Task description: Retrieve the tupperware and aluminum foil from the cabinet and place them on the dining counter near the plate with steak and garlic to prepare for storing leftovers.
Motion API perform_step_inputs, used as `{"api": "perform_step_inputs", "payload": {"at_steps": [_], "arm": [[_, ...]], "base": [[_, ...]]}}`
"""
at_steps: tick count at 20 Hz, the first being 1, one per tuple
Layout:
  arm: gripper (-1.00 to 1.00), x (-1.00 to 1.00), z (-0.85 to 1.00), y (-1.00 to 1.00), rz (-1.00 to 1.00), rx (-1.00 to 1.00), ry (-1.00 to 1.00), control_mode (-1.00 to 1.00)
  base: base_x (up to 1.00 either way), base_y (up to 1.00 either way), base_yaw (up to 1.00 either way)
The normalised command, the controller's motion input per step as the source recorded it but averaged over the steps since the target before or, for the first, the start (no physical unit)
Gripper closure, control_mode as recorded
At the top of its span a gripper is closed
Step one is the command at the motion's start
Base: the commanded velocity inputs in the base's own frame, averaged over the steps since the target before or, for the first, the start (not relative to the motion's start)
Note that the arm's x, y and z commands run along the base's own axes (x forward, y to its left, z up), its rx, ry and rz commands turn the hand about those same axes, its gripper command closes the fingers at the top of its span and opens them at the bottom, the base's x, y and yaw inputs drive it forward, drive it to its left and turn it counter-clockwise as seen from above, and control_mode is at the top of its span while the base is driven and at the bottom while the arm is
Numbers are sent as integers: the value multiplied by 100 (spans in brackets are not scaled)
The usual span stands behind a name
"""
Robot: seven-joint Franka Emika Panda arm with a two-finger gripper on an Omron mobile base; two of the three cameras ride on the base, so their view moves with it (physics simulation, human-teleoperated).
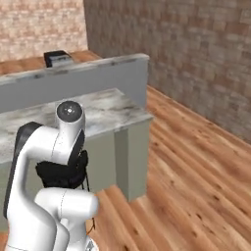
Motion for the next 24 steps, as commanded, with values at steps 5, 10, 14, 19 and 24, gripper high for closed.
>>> {"api": "perform_step_inputs", "payload": {"at_steps": [5, 10, 14, 19, 24], "arm": [[-100, 0, 0, 0, 0, 0, 0, 100], [-100, 0, 0, 0, 0, 0, 0, 100], [-100, 0, 0, 0, 0, 0, 0, 100], [-100, 0, 0, 0, 0, 0, 0, 100], [-100, 0, 0, 0, 0, 0, 0, 100]], "base": [[34, -85, -63], [85, -55, -48], [100, -24, -13], [100, -36, 34], [100, -33, 64]]}}
